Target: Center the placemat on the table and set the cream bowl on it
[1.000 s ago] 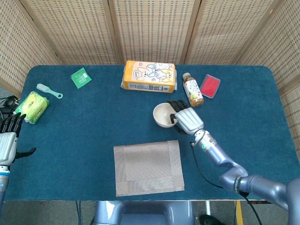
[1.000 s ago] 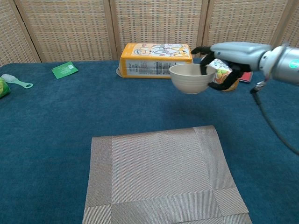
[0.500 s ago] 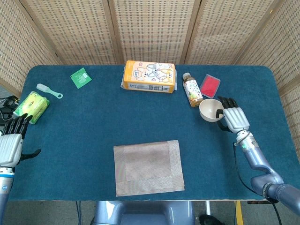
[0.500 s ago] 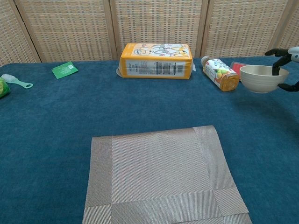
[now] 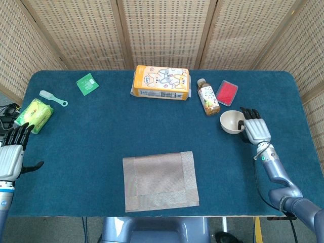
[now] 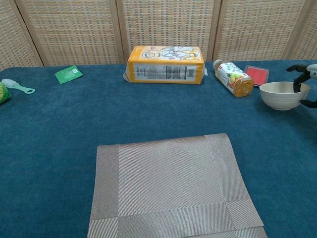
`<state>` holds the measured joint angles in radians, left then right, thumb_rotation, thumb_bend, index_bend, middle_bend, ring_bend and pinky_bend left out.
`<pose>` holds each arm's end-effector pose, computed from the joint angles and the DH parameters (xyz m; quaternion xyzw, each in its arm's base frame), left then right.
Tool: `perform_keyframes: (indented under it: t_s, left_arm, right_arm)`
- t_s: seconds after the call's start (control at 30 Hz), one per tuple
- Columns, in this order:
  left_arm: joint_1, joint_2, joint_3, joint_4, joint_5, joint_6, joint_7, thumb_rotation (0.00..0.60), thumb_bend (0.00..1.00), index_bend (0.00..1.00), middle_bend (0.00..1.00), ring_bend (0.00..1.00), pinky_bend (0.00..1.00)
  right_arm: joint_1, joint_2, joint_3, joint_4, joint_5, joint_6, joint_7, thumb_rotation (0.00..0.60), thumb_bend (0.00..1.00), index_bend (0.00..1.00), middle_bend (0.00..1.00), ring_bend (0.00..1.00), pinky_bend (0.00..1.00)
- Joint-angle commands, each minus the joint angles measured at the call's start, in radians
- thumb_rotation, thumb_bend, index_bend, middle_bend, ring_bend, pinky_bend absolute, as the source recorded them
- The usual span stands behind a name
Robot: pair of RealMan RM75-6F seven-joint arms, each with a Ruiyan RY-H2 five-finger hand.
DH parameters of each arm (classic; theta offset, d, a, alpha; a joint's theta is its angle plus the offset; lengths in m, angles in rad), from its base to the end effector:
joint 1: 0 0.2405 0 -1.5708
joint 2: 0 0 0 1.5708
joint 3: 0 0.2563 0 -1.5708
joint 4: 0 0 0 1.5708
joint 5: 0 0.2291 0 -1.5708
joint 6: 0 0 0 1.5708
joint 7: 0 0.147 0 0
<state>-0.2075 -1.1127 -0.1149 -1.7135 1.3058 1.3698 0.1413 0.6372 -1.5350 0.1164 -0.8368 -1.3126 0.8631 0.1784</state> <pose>-0.2962 0.2341 0.1357 -0.5859 -0.4032 -0.3674 0.5993 -0.3244 -0.4056 0.0504 0.6835 -0.3936 0.2987 0.5373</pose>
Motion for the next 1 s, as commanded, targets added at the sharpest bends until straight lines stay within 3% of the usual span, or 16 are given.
perform_keyframes:
  t_s: [0.03, 0.07, 0.1, 0.17, 0.23, 0.4, 0.6, 0.73, 0.9, 1.0]
  left_arm:
    - [0.000, 0.000, 0.001, -0.001, 0.002, 0.000, 0.001, 0.600, 0.00, 0.00, 0.00, 0.00, 0.00]
    - [0.000, 0.000, 0.001, -0.001, 0.002, 0.000, 0.002, 0.600, 0.00, 0.00, 0.00, 0.00, 0.00]
    - [0.000, 0.000, 0.001, -0.002, 0.002, 0.000, 0.002, 0.600, 0.00, 0.00, 0.00, 0.00, 0.00]
    - [0.000, 0.001, 0.002, -0.002, 0.002, -0.001, 0.002, 0.600, 0.00, 0.00, 0.00, 0.00, 0.00]
    - [0.000, 0.001, 0.002, -0.002, 0.005, 0.000, 0.001, 0.600, 0.00, 0.00, 0.00, 0.00, 0.00]
    - [-0.003, -0.006, 0.011, 0.011, 0.067, 0.016, -0.031, 0.600, 0.00, 0.00, 0.00, 0.00, 0.00]
    - [-0.047, -0.022, 0.047, 0.043, 0.225, 0.000, -0.061, 0.600, 0.00, 0.00, 0.00, 0.00, 0.00]
    - [-0.133, -0.035, 0.104, 0.094, 0.412, -0.073, -0.146, 0.600, 0.00, 0.01, 0.00, 0.00, 0.00]
    - [-0.255, -0.113, 0.166, 0.226, 0.645, -0.096, -0.320, 0.600, 0.00, 0.21, 0.00, 0.00, 0.00]
    - [-0.301, -0.176, 0.193, 0.315, 0.722, -0.084, -0.368, 0.600, 0.00, 0.28, 0.00, 0.00, 0.00]
  right_arm:
    - [-0.006, 0.021, -0.002, -0.033, 0.007, -0.021, 0.000, 0.600, 0.47, 0.28, 0.00, 0.00, 0.00]
    - [-0.008, 0.033, -0.001, -0.052, 0.008, -0.021, -0.003, 0.600, 0.34, 0.13, 0.00, 0.00, 0.00]
    - [-0.012, 0.046, -0.001, -0.072, 0.008, -0.016, -0.009, 0.600, 0.21, 0.04, 0.00, 0.00, 0.00]
    - [-0.029, 0.083, -0.002, -0.126, -0.001, 0.026, -0.048, 0.600, 0.08, 0.00, 0.00, 0.00, 0.00]
    - [-0.053, 0.120, -0.003, -0.192, -0.008, 0.084, -0.102, 0.600, 0.02, 0.00, 0.00, 0.00, 0.00]
    - [-0.143, 0.248, -0.002, -0.425, -0.020, 0.248, -0.184, 0.600, 0.00, 0.00, 0.00, 0.00, 0.00]
    - [-0.236, 0.315, -0.022, -0.540, -0.061, 0.413, -0.263, 0.600, 0.00, 0.00, 0.00, 0.00, 0.00]
    - [-0.307, 0.333, -0.031, -0.602, -0.071, 0.510, -0.255, 0.600, 0.00, 0.00, 0.00, 0.00, 0.00]
    - [-0.383, 0.317, -0.038, -0.627, -0.074, 0.614, -0.255, 0.600, 0.00, 0.00, 0.00, 0.00, 0.00]
    - [-0.418, 0.289, -0.040, -0.625, -0.082, 0.665, -0.261, 0.600, 0.00, 0.00, 0.00, 0.00, 0.00]
